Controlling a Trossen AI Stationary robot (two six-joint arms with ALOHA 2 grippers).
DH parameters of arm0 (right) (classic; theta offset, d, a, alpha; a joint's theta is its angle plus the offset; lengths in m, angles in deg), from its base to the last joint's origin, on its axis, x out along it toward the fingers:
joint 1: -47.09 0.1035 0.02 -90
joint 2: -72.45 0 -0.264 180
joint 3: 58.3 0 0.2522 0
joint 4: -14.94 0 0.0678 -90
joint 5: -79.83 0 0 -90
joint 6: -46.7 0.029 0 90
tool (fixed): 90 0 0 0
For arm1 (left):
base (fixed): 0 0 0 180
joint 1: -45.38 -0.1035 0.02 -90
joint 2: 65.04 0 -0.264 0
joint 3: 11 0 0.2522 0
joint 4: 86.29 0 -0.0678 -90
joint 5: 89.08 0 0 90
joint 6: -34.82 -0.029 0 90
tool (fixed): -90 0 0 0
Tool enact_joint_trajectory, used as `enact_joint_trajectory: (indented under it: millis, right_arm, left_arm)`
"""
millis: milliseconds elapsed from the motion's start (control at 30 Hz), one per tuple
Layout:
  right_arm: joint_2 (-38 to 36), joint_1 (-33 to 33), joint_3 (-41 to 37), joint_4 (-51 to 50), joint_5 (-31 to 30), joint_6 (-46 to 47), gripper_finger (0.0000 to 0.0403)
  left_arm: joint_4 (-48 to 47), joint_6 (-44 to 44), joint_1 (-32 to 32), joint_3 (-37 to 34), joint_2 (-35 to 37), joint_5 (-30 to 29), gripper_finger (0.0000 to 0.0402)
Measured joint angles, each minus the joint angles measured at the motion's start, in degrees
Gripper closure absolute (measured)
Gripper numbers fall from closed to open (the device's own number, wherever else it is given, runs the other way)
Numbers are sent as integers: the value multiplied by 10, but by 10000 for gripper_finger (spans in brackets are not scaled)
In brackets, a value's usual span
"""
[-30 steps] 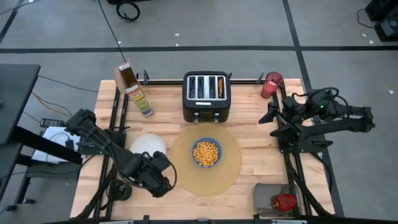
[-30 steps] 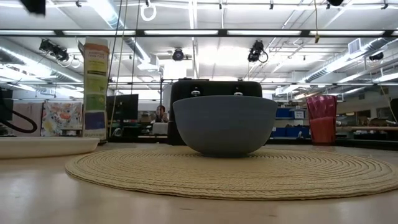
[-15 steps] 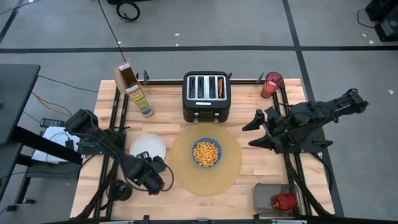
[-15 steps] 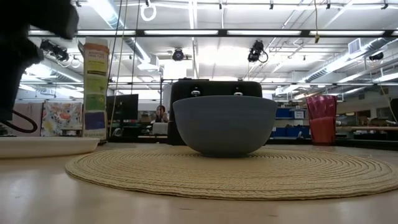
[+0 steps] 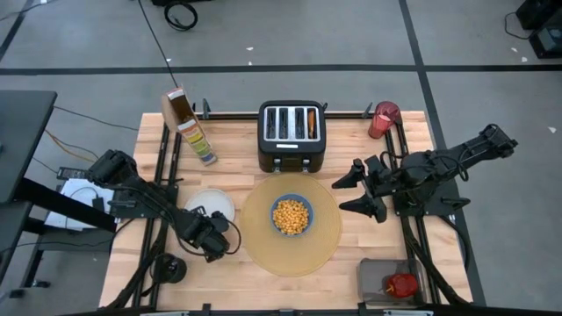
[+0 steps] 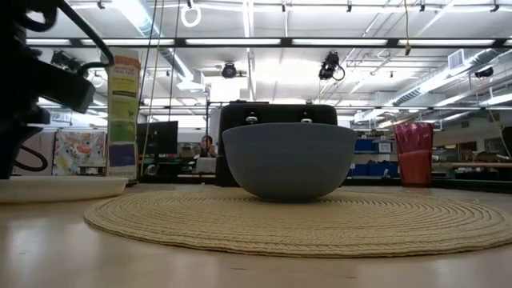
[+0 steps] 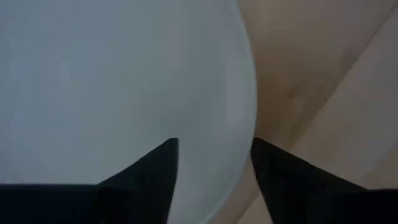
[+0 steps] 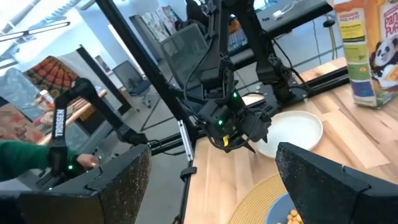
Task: Arrange a breakfast setting
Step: Put the plate on the placemat to the bottom left of the bowl
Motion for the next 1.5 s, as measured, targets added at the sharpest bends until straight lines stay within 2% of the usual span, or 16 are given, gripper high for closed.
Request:
enact_joint_trajectory:
  millis: [333,467,667,800,900,1033,1133,1267,1500]
  right_arm:
    - [2,-1,0,0,-10,-30,55]
    - [2,-8,0,0,-10,-33,55]
    - [-2,-16,0,-1,-10,-35,55]
    - [-7,-16,0,-2,-10,-32,55]
    - [-8,-16,0,-2,-10,-32,55]
    - [-7,-15,0,-14,-17,-31,55]
    - [-7,-16,0,-22,-23,-27,55]
    - [-7,-16,0,-22,-25,-11,55]
    - [-7,-16,0,-23,-42,-12,55]
  left_arm:
    - [16,-145,0,0,0,-5,341]
    - [15,-174,0,0,0,-11,386]
    - [-24,-178,5,33,0,-10,379]
    - [-111,-225,17,111,0,-7,385]
    - [-144,-286,36,176,0,-31,388]
    - [-115,-375,71,218,0,-97,383]
    - [-87,-433,91,219,-5,-83,381]
    - [-80,-456,121,219,-26,-76,383]
    - [20,-579,134,219,-97,-79,383]
